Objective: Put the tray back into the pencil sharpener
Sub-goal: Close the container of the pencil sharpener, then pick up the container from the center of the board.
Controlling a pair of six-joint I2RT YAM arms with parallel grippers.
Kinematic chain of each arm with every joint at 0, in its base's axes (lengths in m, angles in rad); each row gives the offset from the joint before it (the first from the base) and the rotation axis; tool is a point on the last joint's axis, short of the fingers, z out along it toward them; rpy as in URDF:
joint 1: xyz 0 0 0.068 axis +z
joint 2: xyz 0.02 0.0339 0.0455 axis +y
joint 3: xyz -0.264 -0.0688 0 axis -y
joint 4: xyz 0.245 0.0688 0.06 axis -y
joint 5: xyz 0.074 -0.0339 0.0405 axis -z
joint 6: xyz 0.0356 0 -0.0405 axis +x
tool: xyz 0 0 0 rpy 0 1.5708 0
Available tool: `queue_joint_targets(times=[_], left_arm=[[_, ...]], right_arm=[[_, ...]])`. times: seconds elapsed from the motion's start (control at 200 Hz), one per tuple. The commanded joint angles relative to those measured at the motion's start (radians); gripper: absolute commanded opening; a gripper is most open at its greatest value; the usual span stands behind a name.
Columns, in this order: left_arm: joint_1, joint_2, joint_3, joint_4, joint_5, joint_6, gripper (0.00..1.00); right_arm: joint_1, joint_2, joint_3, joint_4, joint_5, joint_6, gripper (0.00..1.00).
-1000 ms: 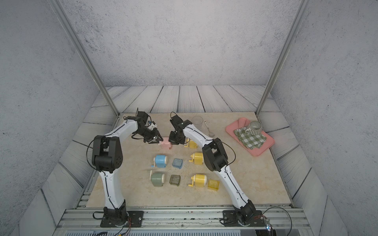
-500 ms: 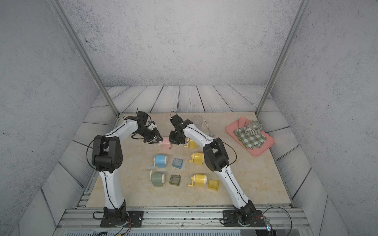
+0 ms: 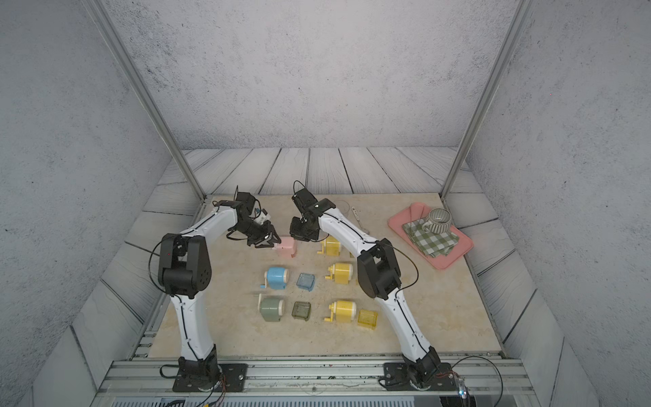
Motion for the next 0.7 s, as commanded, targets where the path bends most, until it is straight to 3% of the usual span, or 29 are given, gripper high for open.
queue_joint_targets(times=[0.0,0.205,0.495,0.691], left_arm=[[-0.002,-0.075,0.013,-0.015,-0.012,0.012,0.48],[0.001,-0.210,0.001,-0.001,-0.025,0.003,0.64],[0.009,-0.547,-0.268,0.019,-0.098,-0.060,0.60],[0.008,-0.678,-0.479,-0.006,-0.119,-0.077,0.60]], right_arm=[[0.003,-0.068,-0.045,-0.032,0.044,-0.025,0.19],[0.008,-0.180,-0.102,-0.076,0.076,-0.023,0.25],[0.081,-0.397,-0.338,-0.184,0.235,0.061,0.34],[0.166,-0.450,-0.536,-0.157,0.249,0.180,0.39]])
